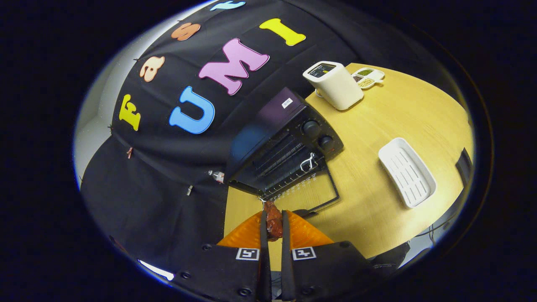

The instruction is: Open the toaster oven, put the food inside, and close the toaster oven door.

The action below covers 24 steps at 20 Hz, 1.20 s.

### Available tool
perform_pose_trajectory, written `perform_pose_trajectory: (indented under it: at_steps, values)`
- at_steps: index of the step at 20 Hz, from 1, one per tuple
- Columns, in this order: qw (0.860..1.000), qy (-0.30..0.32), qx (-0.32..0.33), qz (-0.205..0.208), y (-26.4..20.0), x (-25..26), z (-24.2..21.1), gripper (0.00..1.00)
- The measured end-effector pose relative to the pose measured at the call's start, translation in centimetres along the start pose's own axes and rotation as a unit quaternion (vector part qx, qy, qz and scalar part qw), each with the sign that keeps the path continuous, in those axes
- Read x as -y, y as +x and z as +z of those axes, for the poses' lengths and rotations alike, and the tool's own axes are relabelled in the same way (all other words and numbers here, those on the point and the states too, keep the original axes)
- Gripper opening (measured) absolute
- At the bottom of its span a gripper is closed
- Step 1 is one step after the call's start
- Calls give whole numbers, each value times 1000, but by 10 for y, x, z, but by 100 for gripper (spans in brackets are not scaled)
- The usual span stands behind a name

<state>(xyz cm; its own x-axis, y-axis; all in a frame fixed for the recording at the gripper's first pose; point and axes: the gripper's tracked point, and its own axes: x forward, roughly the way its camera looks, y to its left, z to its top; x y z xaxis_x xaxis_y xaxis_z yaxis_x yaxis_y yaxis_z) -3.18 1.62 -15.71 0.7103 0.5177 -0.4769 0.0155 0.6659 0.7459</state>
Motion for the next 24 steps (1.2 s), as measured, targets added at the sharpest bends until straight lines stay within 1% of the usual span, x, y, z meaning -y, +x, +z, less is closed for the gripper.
perform_pose_trajectory:
  at_steps: [4, 6, 8, 10, 12, 15, 16, 19, 21, 24]
  values:
    - [1000, 8, 12, 16, 36, -16, 0, 14]
    - [999, 1, 37, 3, 55, -13, 8, 13]
    - [998, -2, 58, 0, 77, -15, 13, 14]
    - [998, 2, 67, 0, 102, -11, 13, 14]
    - [996, 11, 84, -9, 125, -8, 16, 14]
    - [993, 35, 111, 15, 154, -18, 22, 14]
    - [992, 35, 117, 19, 163, -17, 23, 14]
    - [989, 26, 144, 19, 188, -9, 28, 14]
    - [986, 35, 163, 22, 202, -5, 30, 14]
    - [982, 21, 185, -6, 214, 9, 31, 13]
